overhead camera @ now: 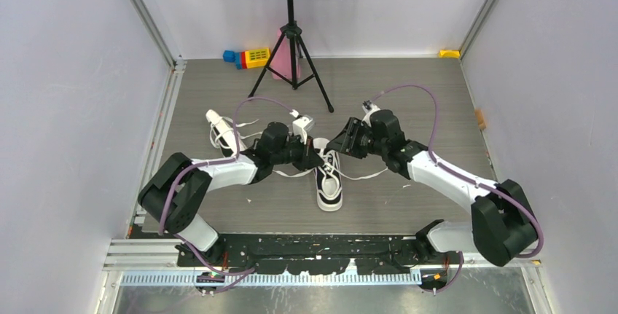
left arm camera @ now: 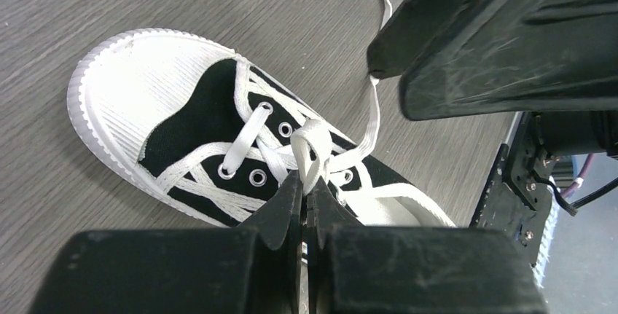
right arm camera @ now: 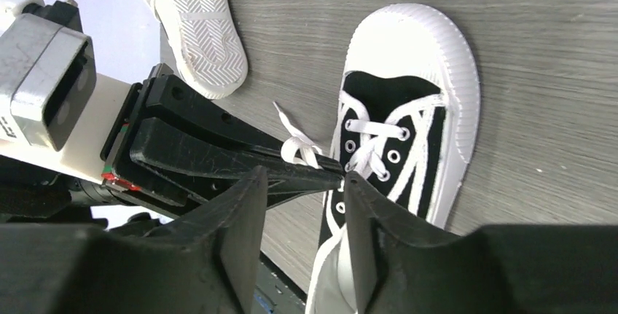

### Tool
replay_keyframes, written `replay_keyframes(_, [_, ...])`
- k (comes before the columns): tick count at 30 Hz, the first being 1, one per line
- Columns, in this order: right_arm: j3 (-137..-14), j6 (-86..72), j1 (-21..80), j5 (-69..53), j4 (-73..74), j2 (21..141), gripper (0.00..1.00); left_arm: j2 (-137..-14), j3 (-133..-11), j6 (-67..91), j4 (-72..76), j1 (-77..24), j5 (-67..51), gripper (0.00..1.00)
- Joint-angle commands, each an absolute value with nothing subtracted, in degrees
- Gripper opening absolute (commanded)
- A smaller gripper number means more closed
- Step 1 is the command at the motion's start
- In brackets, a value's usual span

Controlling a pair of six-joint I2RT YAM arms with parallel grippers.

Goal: Tie the shoes

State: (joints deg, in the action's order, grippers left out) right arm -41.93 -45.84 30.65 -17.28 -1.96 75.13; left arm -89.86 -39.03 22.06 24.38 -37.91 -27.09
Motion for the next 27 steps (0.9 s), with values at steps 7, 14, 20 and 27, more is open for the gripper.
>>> replay_keyframes(7, [-38.8,-58.9,30.7,3.8,16.3,62.3,0.65,-86.9,-43.5,17.9,17.0,-39.4,-23.2,0.0])
replay_keyframes(14, [-37.3,-79.4,30.9,13.0,30.7,61.3,0.56,-86.0,-44.9,16.0,15.0,-39.7,-22.7,0.0])
replay_keyframes(20, [-33.0,-86.3,31.1,11.6,27.3,61.0,0.54,-84.5,-45.3,14.4,14.4,-39.7,-22.1,0.0])
replay_keyframes(27, [-31.2,-89.7,31.5,8.9,22.5,67.1,0.53,-84.2,-44.7,13.6,15.0,-39.7,-22.5,0.0])
